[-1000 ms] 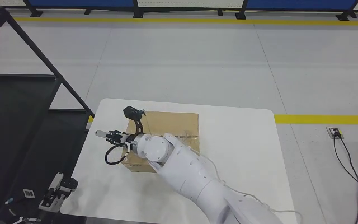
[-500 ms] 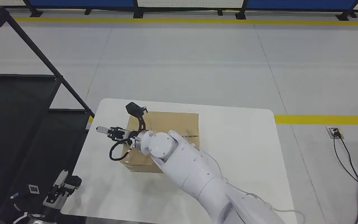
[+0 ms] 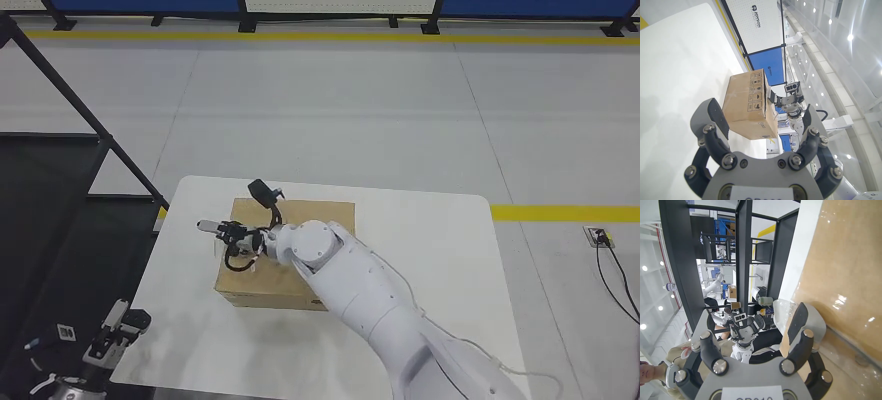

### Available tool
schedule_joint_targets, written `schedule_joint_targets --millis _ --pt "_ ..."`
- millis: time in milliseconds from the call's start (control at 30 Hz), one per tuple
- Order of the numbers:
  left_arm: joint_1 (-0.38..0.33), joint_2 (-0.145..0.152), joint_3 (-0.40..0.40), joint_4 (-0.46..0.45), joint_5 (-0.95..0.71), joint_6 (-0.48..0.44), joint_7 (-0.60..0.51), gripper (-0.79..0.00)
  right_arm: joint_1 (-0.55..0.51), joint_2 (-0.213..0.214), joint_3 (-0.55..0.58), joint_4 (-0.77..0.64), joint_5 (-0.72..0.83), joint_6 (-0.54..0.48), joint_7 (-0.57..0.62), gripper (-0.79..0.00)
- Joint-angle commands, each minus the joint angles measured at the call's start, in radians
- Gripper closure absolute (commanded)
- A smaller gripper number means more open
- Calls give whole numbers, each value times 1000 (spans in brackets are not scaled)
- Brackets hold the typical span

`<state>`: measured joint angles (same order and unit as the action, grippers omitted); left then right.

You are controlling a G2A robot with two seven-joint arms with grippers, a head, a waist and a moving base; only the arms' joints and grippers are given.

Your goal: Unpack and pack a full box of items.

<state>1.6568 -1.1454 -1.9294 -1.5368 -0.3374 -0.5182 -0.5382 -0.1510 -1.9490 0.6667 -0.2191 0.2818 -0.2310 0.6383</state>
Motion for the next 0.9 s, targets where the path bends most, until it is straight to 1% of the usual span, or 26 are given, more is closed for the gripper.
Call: schedule_joint_targets --millis 0,133,233,400,633,867 --pt "-3 0 4 -5 7 4 2 -785 4 11 14 11 4 -5 12 -785" --pt "-11 1 12 -17 21 14 0 -785 10 33 35 28 3 -10 36 -785" --pt "-18 1 18 -23 31 21 -2 -785 11 50 51 32 7 -3 94 -785" --pt "-31 2 31 -31 46 33 -6 -785 12 79 69 34 -9 6 114 -785" --pt "-45 2 51 -42 65 43 -8 -785 0 117 90 6 -40 24 119 -785" --pt "-54 3 67 -50 80 53 -9 -785 -29 161 120 -61 -63 17 175 -785"
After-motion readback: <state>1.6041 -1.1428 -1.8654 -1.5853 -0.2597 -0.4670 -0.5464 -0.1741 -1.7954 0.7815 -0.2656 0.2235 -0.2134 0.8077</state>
